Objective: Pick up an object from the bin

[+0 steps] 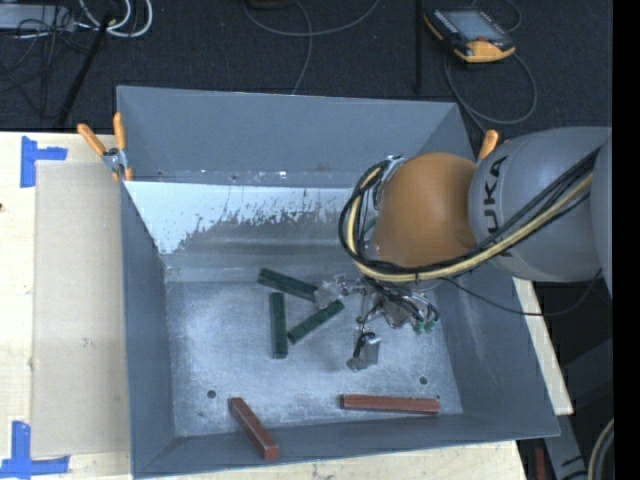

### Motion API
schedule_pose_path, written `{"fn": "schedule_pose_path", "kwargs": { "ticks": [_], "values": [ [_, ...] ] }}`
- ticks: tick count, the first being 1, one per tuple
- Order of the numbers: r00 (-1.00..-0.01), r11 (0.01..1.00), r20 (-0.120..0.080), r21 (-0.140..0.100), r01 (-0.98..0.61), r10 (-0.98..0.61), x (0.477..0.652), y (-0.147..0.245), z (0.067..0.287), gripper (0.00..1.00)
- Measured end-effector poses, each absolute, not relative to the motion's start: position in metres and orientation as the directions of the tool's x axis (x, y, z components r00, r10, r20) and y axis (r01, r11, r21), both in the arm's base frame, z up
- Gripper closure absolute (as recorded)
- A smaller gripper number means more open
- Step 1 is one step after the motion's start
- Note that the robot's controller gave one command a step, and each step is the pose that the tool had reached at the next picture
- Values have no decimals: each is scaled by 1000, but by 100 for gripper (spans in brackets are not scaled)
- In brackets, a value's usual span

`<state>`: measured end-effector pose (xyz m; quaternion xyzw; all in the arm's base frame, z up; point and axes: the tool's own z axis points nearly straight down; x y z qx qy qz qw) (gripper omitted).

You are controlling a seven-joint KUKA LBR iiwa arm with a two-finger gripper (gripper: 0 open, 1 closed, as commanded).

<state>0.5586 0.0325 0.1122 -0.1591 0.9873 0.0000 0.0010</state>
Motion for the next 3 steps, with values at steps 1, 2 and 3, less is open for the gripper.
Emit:
{"fn": "schedule_pose_path", "kwargs": {
  "ticks": [1, 2, 3],
  "values": [
    [-888, 888, -3, -1, -459, -459, 610, 39, 70, 0],
    [-890, 890, -7, -1, -456, -456, 611, 39, 73, 100],
    [-891, 891, -2, 1, -455, -455, 610, 39, 70, 0]
  ]
}}
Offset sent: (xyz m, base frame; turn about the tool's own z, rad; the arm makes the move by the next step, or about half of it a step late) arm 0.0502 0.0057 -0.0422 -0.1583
